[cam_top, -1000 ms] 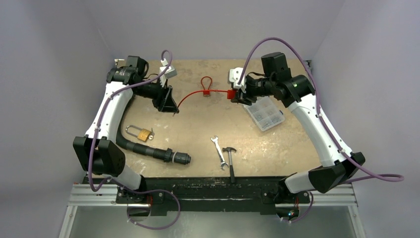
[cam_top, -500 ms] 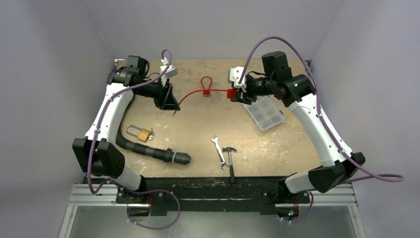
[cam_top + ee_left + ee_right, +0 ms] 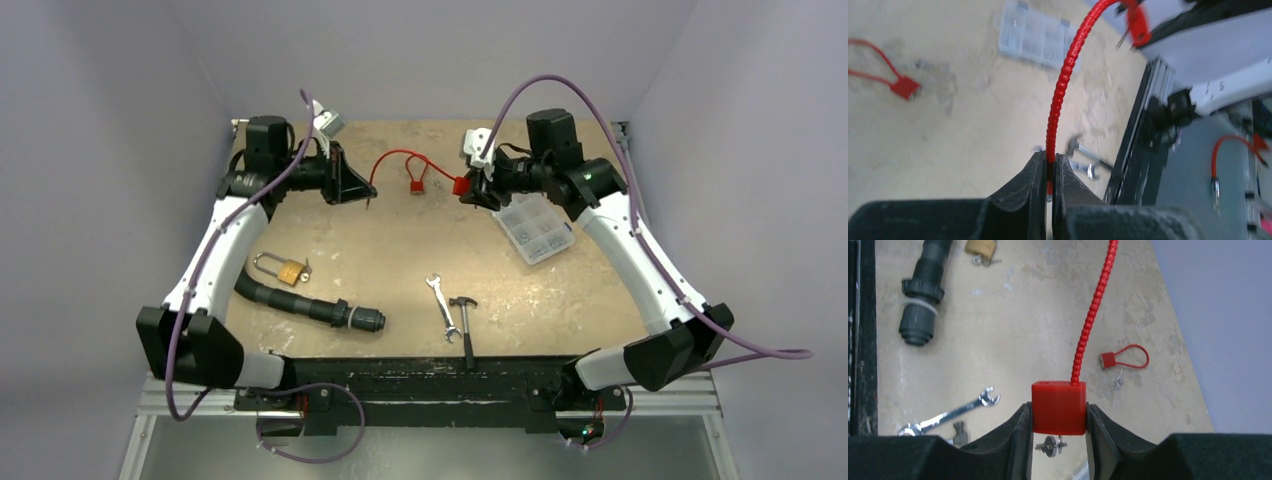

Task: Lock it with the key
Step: Lock the lock.

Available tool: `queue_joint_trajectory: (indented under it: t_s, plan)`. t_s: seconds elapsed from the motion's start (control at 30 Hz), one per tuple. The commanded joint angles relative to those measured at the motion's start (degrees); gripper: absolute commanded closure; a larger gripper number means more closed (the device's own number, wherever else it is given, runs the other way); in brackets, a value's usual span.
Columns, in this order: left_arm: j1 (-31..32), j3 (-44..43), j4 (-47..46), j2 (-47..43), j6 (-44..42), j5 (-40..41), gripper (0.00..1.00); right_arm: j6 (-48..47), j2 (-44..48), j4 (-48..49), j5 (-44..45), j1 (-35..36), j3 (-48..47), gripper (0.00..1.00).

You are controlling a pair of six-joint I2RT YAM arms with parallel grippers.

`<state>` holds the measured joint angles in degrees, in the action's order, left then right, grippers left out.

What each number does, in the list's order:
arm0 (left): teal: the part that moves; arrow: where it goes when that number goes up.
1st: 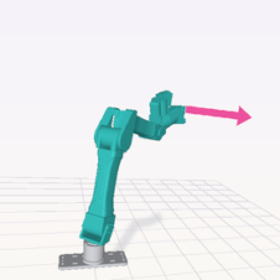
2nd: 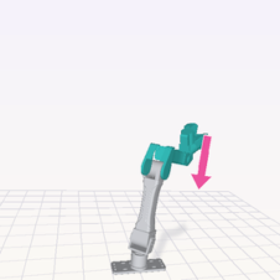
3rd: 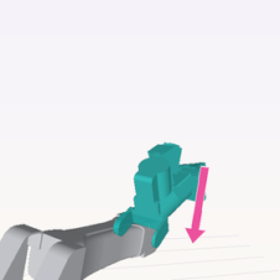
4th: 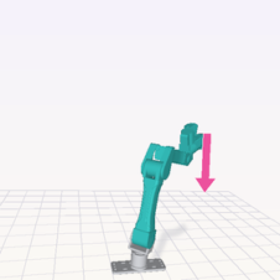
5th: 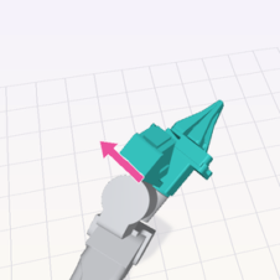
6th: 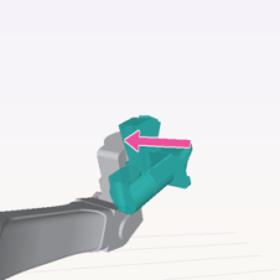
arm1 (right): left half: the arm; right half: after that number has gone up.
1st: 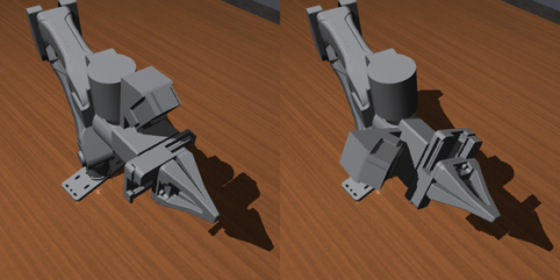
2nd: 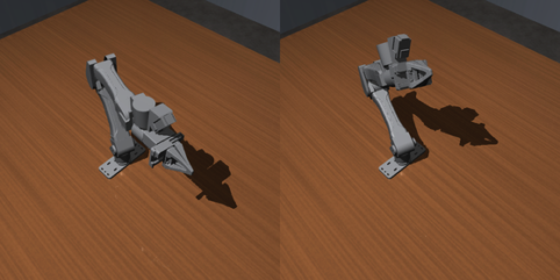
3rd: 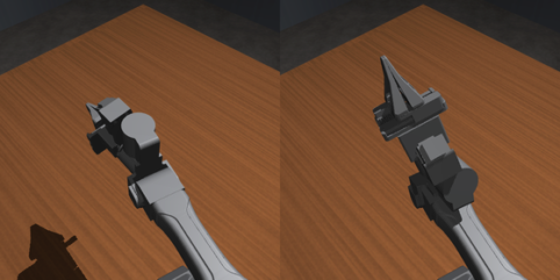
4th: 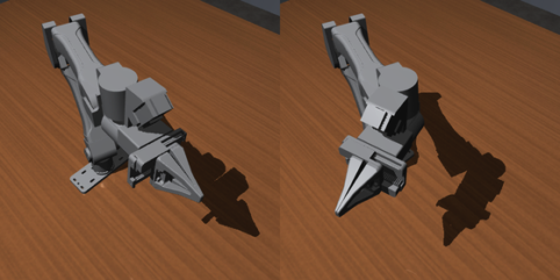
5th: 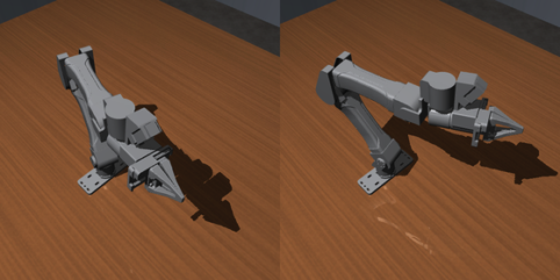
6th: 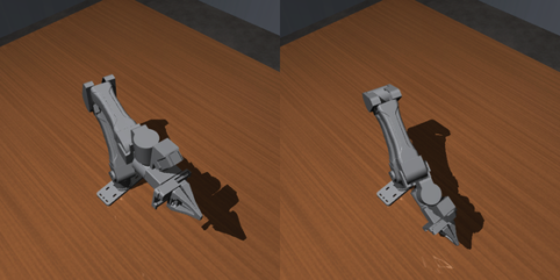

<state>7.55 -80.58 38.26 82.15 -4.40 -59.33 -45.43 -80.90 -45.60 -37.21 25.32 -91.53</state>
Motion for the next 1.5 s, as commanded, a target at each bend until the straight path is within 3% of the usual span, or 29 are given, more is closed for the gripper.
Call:
queue_joint_trajectory:
  t_s: [0.0, 0.13, 0.23, 0.4, 0.6, 0.97, 1.13, 1.47]
  plan:
    - [4.5, 7.2, -47.7, -9.2, 35.4, 4.4, 1.0, 19.2, 2.8, 22.3, -2.4, 0.3, 7.3, 1.0]
    - [7.7, 4.7, -52.5, -7.7, 41.9, 14.0, 1.0, 32.3, 5.4, 40.7, 2.1, 0.4, 14.4, 1.0]
    - [9.2, 5.3, -56.7, -7.7, 46.8, 21.1, 1.0, 39.2, 6.2, 48.4, 4.5, 0.5, 17.3, 1.0]
    - [13.6, 7.9, -60.5, -8.1, 47.1, 30.6, 1.0, 48.8, 7.9, 60.0, 3.7, 0.9, 21.9, 1.0]
    - [18.0, 8.5, -67.4, -6.8, 48.2, 33.9, 1.0, 52.5, 8.4, 63.2, 1.4, 1.3, 23.9, 1.0]
    - [22.9, 7.7, -67.2, -4.6, 48.3, 34.9, 1.0, 50.8, 12.3, 69.9, 2.0, 1.4, 27.8, 1.0]
    - [23.6, 6.7, -67.6, -3.4, 48.0, 35.2, 1.0, 47.4, 13.8, 69.0, 0.8, 2.9, 28.3, 1.0]
    - [24.7, 6.8, -66.4, -2.7, 47.3, 34.5, 1.0, 49.2, 14.3, 69.7, 1.0, 3.1, 27.7, 1.0]
